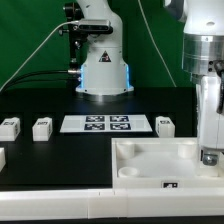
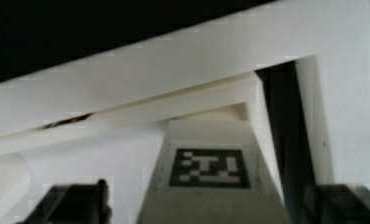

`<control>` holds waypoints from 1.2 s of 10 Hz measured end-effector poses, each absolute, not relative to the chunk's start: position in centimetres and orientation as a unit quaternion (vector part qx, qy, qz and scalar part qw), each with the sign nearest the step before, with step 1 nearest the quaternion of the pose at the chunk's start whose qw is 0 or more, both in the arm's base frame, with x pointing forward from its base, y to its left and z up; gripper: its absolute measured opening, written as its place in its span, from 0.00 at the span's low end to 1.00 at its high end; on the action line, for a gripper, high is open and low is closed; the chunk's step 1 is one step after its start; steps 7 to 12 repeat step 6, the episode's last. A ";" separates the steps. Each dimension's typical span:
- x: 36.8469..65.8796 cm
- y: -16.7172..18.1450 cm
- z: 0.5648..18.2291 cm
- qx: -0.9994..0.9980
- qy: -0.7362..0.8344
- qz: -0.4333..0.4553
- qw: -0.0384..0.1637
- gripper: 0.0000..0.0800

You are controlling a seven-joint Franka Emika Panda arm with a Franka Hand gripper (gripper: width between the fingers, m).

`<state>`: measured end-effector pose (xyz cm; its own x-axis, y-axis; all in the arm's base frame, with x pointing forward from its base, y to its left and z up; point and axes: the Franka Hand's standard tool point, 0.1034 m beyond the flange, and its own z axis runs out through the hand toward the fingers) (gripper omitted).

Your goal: Assemble one leg

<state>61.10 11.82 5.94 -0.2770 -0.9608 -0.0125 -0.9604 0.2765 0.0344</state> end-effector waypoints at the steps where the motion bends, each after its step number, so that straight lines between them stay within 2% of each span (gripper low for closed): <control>1: 61.1 11.8 5.9 0.607 -0.794 -0.018 0.006 0.76; 3: 60.9 12.2 5.9 0.619 -0.785 -0.021 0.009 0.81; 12: 60.7 12.5 5.8 0.621 -0.783 -0.021 0.009 0.81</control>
Offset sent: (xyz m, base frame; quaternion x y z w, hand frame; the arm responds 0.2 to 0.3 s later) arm -0.0024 0.0064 0.0024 0.0049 0.0061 -0.0159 0.9998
